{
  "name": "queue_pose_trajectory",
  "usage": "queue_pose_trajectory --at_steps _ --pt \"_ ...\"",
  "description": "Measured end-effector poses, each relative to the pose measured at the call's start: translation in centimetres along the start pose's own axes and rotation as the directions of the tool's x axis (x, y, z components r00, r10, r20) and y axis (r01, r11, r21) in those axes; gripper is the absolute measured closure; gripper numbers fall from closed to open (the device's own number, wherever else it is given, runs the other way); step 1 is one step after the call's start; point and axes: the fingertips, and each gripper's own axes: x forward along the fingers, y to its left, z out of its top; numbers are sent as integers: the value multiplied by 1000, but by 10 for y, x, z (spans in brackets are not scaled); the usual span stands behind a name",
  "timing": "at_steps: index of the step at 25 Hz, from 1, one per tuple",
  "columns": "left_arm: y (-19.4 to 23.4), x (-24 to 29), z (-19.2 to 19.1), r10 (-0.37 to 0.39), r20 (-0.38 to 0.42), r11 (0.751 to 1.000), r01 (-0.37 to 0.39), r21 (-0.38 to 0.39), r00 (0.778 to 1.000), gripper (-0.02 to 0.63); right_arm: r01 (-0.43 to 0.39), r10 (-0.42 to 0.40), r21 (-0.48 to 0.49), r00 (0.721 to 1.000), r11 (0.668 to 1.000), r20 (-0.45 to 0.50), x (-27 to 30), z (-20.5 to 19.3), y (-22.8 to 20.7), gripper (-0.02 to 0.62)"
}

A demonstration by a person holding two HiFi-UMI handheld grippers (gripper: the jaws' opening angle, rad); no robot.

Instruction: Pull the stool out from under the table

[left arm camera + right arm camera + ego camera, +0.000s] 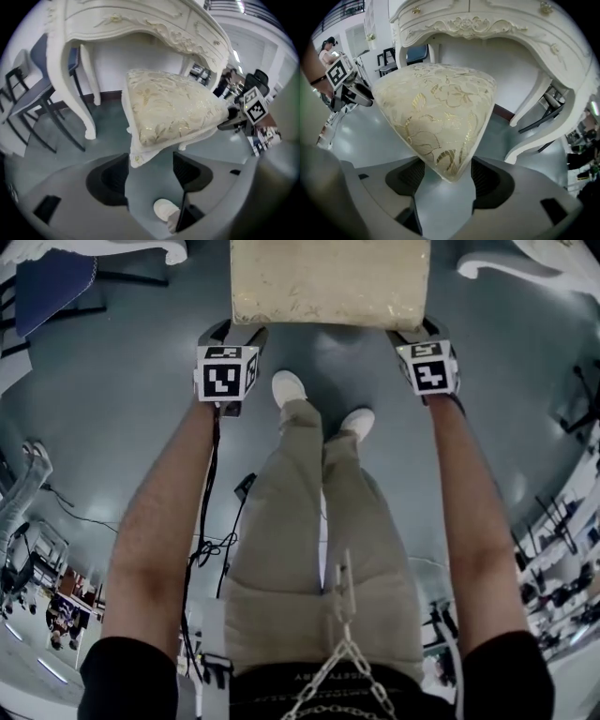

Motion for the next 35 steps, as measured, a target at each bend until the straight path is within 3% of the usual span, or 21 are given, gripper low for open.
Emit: queue_pose_trajectory --at_steps 2,4,7,8,12,16,19,21,28,35 --pt "2 -21 -6 26 65 997 -21 -74 998 307 31 -32 26 998 999 57 -14 1 -3 290" --pt "3 -47 -11 74 118 994 -64 -84 990 338 65 -72 63 990 996 118 -31 -3 -8 345" --pt "-3 -92 -12 189 179 982 -183 -49 965 564 97 -131 155 965 983 227 -72 -11 -16 575" --pt "-10 -107 -6 211 215 978 -207 -41 954 585 87 -137 187 952 979 274 -91 -8 -17 591" --pt "-52 -171 35 202 401 979 -196 -58 893 603 39 -142 231 881 972 450 -172 21 -13 594" --pt "-100 -237 83 173 571 984 -166 -66 803 603 8 -100 156 798 988 595 -244 55 4 594" --pt "-128 -278 108 165 644 985 -164 -62 747 603 -8 -50 85 751 996 658 -288 72 17 594" --pt "-144 -295 119 153 669 985 -167 -43 728 603 -24 -30 70 734 997 678 -310 77 21 594" --pt "-166 -310 128 136 676 982 -191 8 724 603 -65 -30 108 709 992 704 -342 74 17 594" --pt "-168 -303 129 149 669 976 -216 18 728 603 -74 -36 125 713 989 701 -335 65 16 594"
